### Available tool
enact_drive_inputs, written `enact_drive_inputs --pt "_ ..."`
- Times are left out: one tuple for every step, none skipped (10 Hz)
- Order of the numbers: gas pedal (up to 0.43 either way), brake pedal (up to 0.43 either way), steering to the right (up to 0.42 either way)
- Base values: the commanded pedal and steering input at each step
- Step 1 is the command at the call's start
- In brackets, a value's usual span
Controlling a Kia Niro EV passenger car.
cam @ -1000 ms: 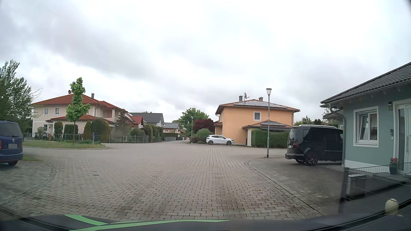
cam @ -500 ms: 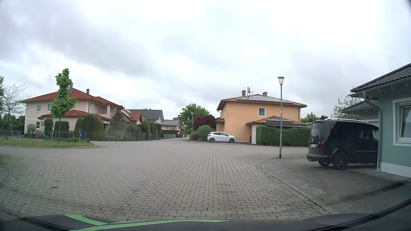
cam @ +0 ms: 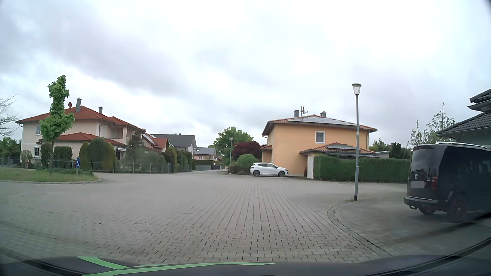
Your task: Follow the waypoints while adhering to traffic rules and regulations
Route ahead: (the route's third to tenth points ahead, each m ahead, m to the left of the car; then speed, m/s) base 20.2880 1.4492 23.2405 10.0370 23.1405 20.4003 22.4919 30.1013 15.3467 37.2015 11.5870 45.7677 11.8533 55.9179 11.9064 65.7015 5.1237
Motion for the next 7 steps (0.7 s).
enact_drive_inputs --pt "0.0 0.043 -0.011" --pt "0.0 0.055 -0.013" --pt "0.0 0.073 -0.013" --pt "0.0 0.085 -0.011" --pt "0.0 0.091 -0.011" --pt "0.0 0.091 -0.014" --pt "0.0 0.091 -0.017"
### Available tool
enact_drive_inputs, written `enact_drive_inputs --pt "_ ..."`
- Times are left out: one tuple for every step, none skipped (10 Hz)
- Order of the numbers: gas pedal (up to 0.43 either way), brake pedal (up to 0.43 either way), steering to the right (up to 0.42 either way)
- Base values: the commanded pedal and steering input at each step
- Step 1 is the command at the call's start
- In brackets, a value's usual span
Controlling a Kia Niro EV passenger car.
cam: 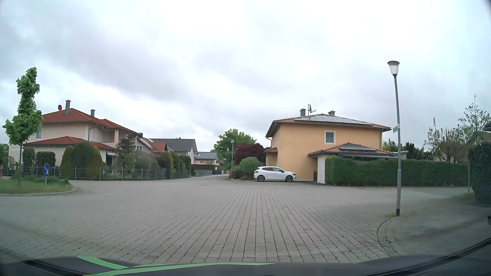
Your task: Follow the waypoints while adhering to traffic rules and regulations
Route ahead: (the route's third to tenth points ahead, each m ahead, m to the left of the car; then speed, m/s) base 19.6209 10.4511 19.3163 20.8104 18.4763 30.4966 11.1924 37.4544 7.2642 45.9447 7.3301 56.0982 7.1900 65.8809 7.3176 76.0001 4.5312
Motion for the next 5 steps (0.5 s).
enact_drive_inputs --pt "0.0 0.098 -0.017" --pt "0.0 0.104 -0.017" --pt "0.0 0.104 -0.017" --pt "0.0 0.104 -0.017" --pt "0.0 0.104 -0.019"
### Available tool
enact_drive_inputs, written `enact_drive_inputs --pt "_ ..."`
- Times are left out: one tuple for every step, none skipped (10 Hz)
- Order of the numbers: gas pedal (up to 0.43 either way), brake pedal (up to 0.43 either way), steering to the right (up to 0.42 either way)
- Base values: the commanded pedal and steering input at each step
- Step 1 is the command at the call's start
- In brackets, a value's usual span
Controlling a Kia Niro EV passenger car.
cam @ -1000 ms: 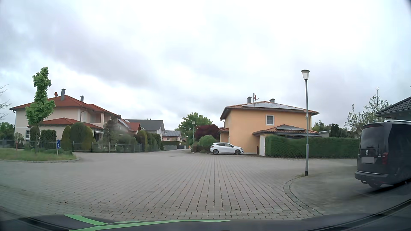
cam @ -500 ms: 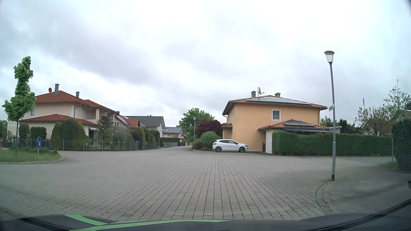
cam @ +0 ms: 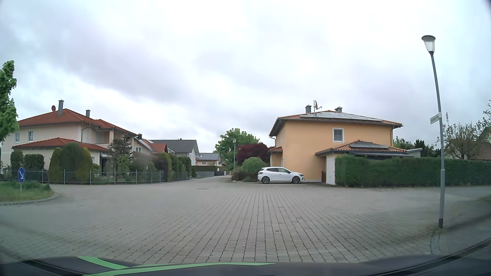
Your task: Follow the waypoints while adhering to traffic rules and regulations
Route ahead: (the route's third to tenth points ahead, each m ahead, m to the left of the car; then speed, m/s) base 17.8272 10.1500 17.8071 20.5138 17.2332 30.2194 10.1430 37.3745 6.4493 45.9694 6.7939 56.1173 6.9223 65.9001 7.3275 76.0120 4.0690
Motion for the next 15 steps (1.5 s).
enact_drive_inputs --pt "0.0 0.104 -0.02" --pt "0.0 0.11 -0.021" --pt "0.0 0.098 -0.023" --pt "0.0 0.024 -0.026" --pt "0.0 0.0 -0.032" --pt "0.0 0.0 -0.038" --pt "0.0 0.0 -0.046" --pt "0.0 0.0 -0.053" --pt "0.0 0.0 -0.07" --pt "0.0 0.0 -0.087" --pt "0.0 0.0 -0.107" --pt "0.02 0.0 -0.121" --pt "0.059 0.0 -0.139" --pt "0.067 0.0 -0.158" --pt "0.087 0.0 -0.178"
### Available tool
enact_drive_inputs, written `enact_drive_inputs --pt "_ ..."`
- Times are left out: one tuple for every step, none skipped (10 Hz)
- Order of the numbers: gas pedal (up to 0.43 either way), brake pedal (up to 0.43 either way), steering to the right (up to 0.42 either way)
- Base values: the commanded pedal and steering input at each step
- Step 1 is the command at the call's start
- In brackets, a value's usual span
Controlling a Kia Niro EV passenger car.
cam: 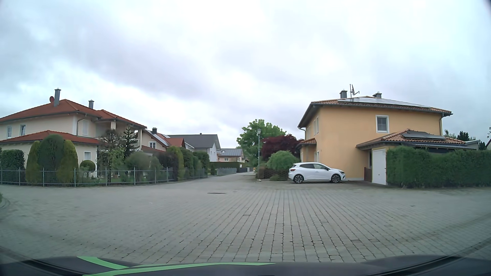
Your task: Follow the waypoints while adhering to traffic rules and regulations
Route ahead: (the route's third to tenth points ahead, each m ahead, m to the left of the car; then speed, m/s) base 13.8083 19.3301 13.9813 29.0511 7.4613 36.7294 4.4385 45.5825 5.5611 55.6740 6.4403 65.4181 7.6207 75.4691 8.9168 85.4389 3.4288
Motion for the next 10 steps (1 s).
enact_drive_inputs --pt "0.098 0.0 -0.205" --pt "0.098 0.0 -0.228" --pt "0.11 0.0 -0.248" --pt "0.11 0.0 -0.272" --pt "0.118 0.0 -0.294" --pt "0.13 0.0 -0.317" --pt "0.13 0.0 -0.334" --pt "0.13 0.0 -0.358" --pt "0.13 0.0 -0.377" --pt "0.13 0.0 -0.389"
